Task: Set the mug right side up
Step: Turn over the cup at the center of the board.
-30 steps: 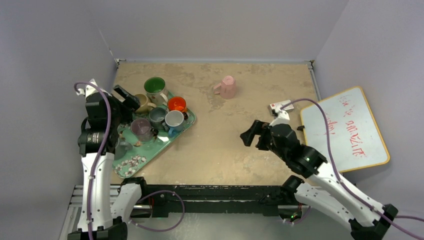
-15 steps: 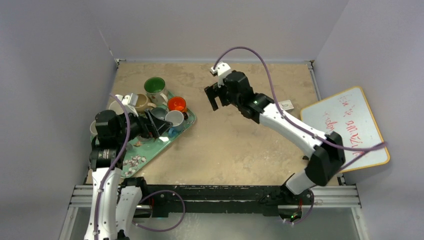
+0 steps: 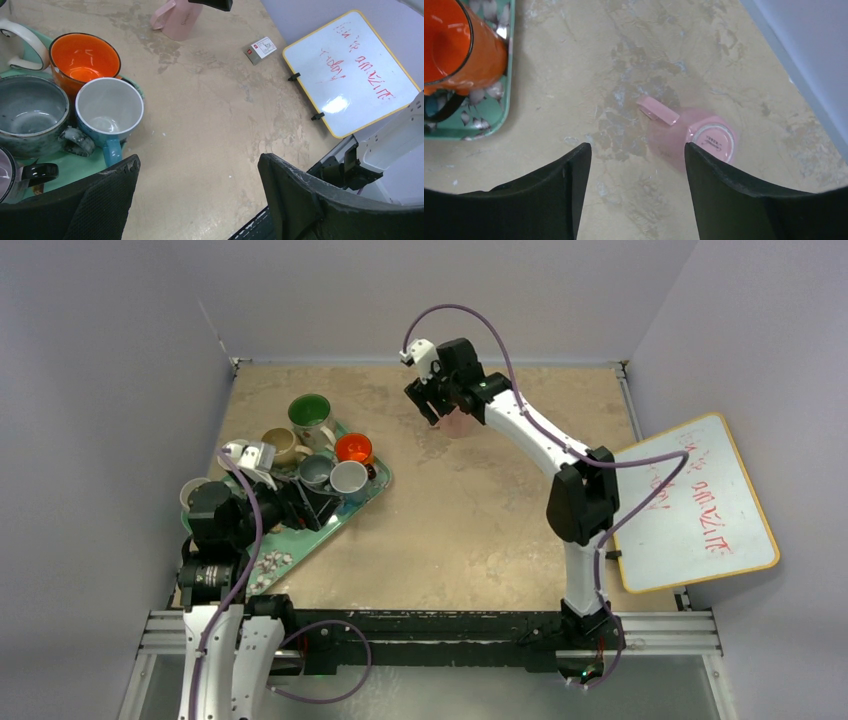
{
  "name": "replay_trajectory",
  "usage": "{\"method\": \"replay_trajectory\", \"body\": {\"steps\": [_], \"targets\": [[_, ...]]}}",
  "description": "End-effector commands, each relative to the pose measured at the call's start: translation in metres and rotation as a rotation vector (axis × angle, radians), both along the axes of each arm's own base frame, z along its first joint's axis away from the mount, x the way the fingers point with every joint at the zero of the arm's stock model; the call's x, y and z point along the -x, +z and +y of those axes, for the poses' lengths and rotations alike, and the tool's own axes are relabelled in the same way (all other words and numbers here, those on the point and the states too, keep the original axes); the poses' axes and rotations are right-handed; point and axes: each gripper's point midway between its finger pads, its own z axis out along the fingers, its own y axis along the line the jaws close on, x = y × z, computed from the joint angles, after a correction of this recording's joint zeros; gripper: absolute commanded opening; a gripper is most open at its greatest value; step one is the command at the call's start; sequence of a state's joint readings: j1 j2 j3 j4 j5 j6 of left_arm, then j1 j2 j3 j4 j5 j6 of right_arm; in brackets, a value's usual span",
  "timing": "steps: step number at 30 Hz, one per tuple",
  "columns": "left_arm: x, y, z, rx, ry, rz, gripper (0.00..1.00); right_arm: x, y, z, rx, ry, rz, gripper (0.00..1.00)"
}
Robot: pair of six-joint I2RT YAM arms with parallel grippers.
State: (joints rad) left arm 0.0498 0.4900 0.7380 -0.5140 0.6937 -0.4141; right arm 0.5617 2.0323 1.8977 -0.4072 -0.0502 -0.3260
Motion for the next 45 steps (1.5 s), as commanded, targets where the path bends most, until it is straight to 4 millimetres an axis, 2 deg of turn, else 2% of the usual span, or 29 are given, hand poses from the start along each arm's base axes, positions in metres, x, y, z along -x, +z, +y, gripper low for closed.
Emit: {"method": "replay_trajectory", "body": {"steps": [1,4,10,18,23,29,34,40,45], "targets": [[-0.003,0.005,0.005,-0.036,0.026,-0.051,0.87,0.002,0.000,0.012,0.025,0.172,0.032,0.72],[-0.002,0.006,0.006,-0.037,0.031,-0.057,0.87,-0.007,-0.009,0.013,0.066,0.191,0.055,0.71],[-0.001,0.007,0.006,-0.039,0.034,-0.060,0.86,-0.020,-0.041,0.005,0.185,0.198,0.103,0.73],[-0.001,0.007,0.006,-0.039,0.037,-0.056,0.86,-0.044,-0.058,-0.004,0.287,0.163,0.052,0.79],[0.000,0.007,0.007,-0.043,0.038,-0.055,0.85,-0.056,-0.078,-0.008,0.355,0.159,0.042,0.81],[-0.001,0.006,0.007,-0.045,0.039,-0.052,0.85,-0.060,-0.094,-0.015,0.414,0.169,0.044,0.82],[-0.001,0.006,0.009,-0.048,0.048,-0.051,0.85,-0.060,-0.102,-0.024,0.485,0.163,0.047,0.78],[0.000,0.007,0.009,-0.049,0.049,-0.052,0.84,-0.060,-0.102,-0.034,0.540,0.154,0.039,0.66],[0.000,0.007,0.008,-0.051,0.046,-0.052,0.84,-0.057,-0.113,-0.041,0.593,0.181,0.057,0.59]]}}
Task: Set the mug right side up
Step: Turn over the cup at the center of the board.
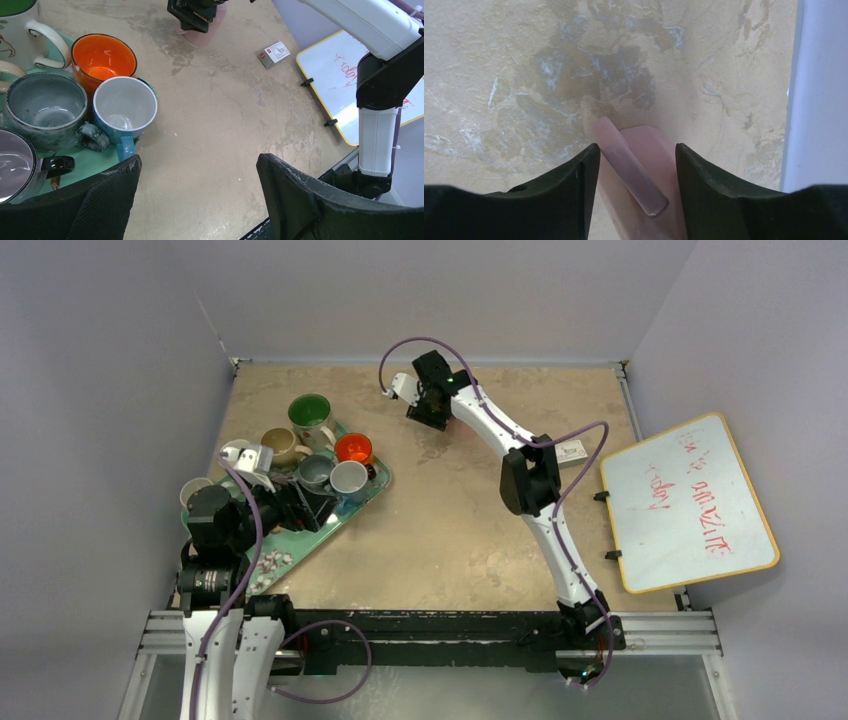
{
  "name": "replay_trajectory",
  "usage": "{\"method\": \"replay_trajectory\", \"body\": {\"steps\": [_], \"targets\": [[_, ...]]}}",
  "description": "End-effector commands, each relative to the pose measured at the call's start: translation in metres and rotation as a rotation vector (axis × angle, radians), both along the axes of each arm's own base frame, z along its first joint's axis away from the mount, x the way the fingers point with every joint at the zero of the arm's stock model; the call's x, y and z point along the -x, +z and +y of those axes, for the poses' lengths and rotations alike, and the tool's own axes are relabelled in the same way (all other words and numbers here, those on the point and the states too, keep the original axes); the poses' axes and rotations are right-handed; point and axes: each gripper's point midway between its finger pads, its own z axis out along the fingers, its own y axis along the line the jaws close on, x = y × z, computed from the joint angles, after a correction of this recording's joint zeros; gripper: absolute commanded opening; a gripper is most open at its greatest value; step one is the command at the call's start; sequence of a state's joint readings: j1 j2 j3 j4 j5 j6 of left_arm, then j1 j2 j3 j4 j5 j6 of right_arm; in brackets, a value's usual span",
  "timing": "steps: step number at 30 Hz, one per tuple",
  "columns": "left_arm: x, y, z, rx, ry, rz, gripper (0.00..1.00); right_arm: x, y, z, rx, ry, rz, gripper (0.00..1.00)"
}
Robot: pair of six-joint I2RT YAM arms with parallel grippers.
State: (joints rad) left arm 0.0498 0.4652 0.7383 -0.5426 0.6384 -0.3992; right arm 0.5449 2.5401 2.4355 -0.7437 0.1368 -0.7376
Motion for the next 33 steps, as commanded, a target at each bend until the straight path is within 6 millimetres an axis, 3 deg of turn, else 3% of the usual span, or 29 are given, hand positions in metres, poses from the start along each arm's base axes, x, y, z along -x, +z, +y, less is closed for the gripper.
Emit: {"method": "replay_trajectory", "body": {"steps": [1,4,10,20,29,33], "targets": [[0.000,0.010,0.001,-0.025,-0.005,-0.047,0.84,0.008,0.000,-0.013,0.083,0.019,0.020,0.56],[0.000,0.011,0.001,-0.027,-0.001,-0.051,0.84,0.015,0.000,-0.013,0.078,0.029,0.049,0.50],[0.000,0.010,0.002,-0.029,0.007,-0.046,0.84,0.042,-0.004,-0.019,0.097,0.043,0.141,0.48],[0.000,0.010,0.004,-0.033,0.021,-0.050,0.84,0.067,-0.015,-0.025,0.101,0.028,0.254,0.42],[0.000,0.010,0.005,-0.034,0.025,-0.049,0.84,0.082,-0.001,-0.035,0.087,0.020,0.283,0.34],[0.001,0.011,0.005,-0.034,0.027,-0.054,0.84,0.092,0.005,-0.035,0.050,0.021,0.320,0.40]]}}
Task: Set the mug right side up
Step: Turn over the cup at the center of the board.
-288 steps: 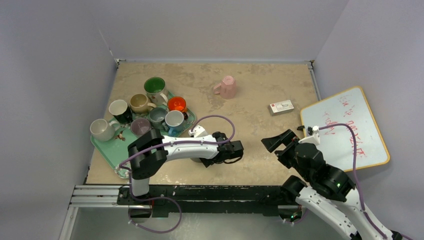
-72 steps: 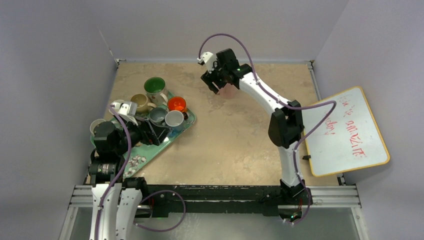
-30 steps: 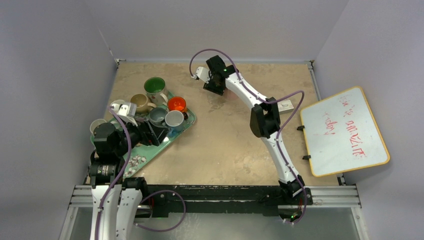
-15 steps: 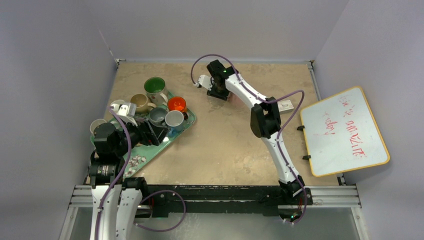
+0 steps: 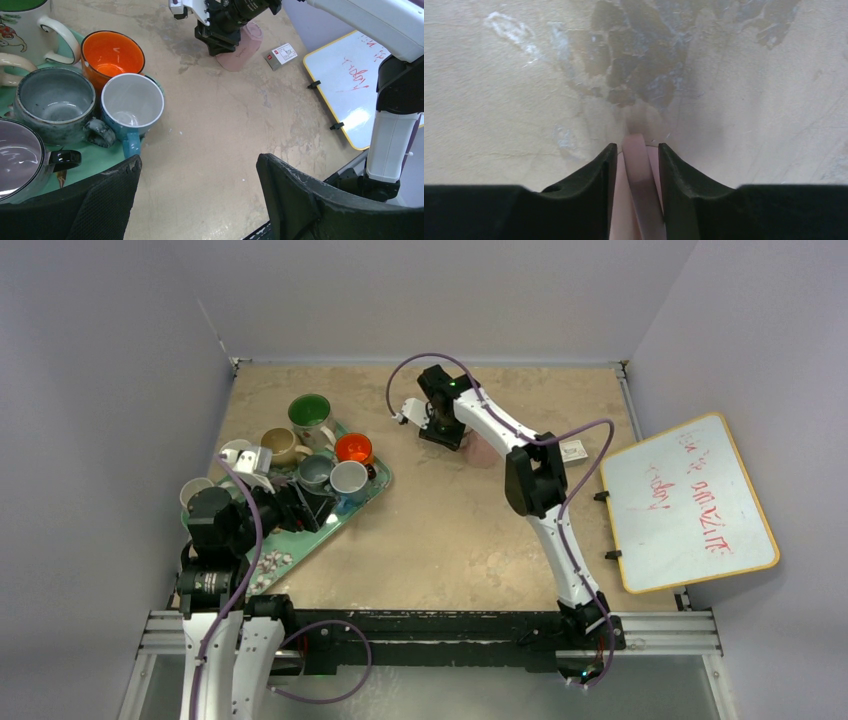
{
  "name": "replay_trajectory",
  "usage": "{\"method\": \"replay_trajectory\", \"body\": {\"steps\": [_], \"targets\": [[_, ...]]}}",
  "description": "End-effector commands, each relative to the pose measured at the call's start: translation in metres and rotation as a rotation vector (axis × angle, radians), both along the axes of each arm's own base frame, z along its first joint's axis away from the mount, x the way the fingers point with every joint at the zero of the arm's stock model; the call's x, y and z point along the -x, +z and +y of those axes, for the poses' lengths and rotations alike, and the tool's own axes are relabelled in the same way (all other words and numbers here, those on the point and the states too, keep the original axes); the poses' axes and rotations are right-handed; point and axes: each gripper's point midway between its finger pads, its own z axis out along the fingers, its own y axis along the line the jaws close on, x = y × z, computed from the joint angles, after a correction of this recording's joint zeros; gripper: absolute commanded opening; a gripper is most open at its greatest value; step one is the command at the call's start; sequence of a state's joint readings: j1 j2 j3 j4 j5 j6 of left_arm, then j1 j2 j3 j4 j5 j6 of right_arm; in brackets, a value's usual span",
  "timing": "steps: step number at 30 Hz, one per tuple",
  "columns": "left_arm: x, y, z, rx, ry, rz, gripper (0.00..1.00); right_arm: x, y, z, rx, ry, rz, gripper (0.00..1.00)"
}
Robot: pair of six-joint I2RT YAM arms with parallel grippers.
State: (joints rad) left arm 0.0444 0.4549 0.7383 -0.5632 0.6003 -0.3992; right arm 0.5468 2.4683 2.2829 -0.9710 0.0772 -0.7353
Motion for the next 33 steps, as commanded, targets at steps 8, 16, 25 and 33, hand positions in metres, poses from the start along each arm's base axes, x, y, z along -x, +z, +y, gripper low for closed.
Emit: {"method": "replay_trajectory", "body": {"steps": [8,16,25,33], "targets": [[0.002,0.014,0.000,-0.025,-0.008,-0.068,0.84,0.017,0.041,-0.024,-0.037,-0.072,0.035,0.41],[0.003,0.015,0.000,-0.026,-0.008,-0.068,0.84,0.016,0.024,-0.033,0.021,-0.078,0.045,0.39],[0.003,0.014,0.001,-0.028,-0.002,-0.068,0.84,0.014,0.036,-0.031,-0.003,-0.060,0.025,0.15],[0.001,0.013,0.001,-0.028,-0.001,-0.063,0.83,0.035,0.066,-0.010,-0.167,-0.047,0.051,0.00]]}}
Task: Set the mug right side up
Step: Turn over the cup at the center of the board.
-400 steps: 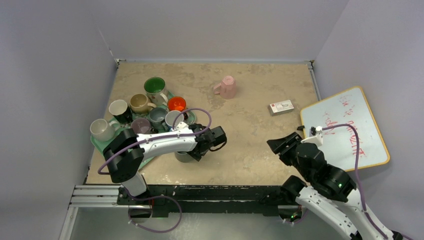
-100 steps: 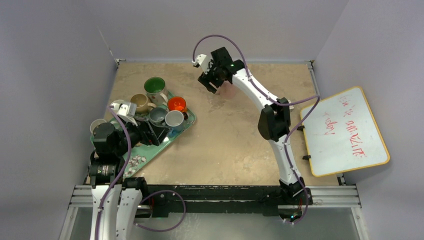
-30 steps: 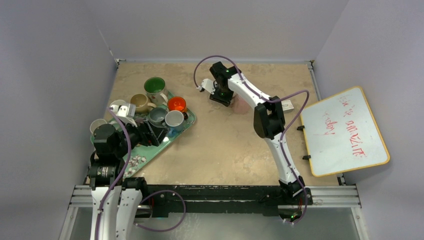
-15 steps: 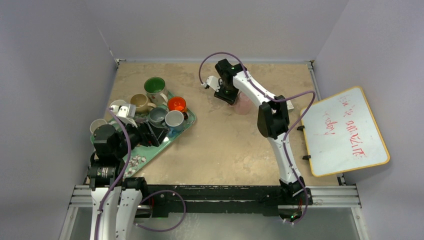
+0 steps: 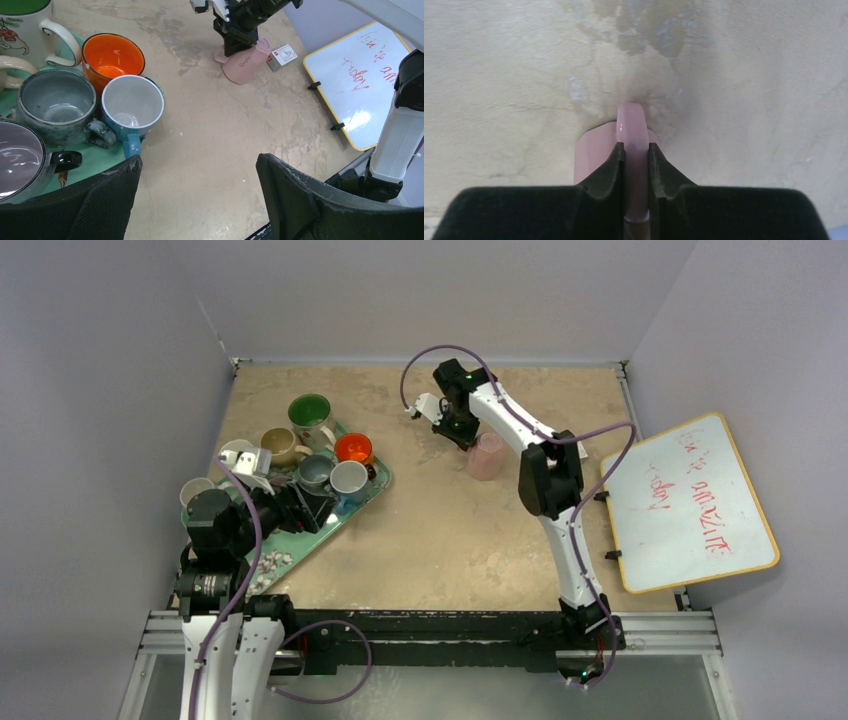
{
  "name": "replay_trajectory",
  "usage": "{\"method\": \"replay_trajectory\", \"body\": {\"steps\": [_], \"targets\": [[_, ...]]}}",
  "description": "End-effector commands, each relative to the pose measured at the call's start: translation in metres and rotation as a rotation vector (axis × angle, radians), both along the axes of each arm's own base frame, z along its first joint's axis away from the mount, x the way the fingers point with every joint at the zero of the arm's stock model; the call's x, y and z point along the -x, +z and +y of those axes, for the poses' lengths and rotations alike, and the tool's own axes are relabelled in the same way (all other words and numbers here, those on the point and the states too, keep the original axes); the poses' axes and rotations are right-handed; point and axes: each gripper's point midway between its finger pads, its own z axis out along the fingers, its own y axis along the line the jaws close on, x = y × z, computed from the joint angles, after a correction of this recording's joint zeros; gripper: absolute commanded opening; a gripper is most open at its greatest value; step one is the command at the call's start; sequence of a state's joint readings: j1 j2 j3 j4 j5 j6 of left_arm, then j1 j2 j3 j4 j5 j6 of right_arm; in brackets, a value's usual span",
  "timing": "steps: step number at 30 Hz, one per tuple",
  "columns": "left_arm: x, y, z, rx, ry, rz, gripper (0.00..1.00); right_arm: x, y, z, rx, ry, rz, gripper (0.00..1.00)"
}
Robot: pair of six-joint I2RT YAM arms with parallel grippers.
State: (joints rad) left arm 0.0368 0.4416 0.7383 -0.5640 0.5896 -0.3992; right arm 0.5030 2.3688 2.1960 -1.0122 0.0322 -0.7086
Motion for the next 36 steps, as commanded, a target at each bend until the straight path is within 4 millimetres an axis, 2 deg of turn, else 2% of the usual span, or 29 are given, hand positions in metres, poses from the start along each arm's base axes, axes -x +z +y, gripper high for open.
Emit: {"method": "replay_trajectory", "body": {"steps": [1,11,17,23,31,36], "targets": [[0.000,0.012,0.001,-0.024,-0.006,-0.050,0.83,0.022,0.050,0.017,-0.162,0.012,0.000,0.00],[-0.002,0.010,-0.001,-0.017,-0.016,-0.042,0.81,0.071,0.088,0.041,-0.404,0.037,0.069,0.00],[-0.005,0.007,-0.001,-0.007,-0.014,-0.022,0.81,0.106,0.133,0.072,-0.685,0.080,0.106,0.00],[-0.006,0.011,-0.013,0.044,-0.083,-0.018,0.80,0.144,0.180,0.099,-1.016,0.145,0.118,0.00],[-0.006,0.035,-0.043,0.288,-0.247,-0.019,0.81,0.198,0.228,0.105,-1.347,0.215,0.173,0.00],[-0.011,0.044,-0.053,0.368,-0.346,0.006,0.83,0.214,0.232,0.102,-1.397,0.192,0.203,0.00]]}}
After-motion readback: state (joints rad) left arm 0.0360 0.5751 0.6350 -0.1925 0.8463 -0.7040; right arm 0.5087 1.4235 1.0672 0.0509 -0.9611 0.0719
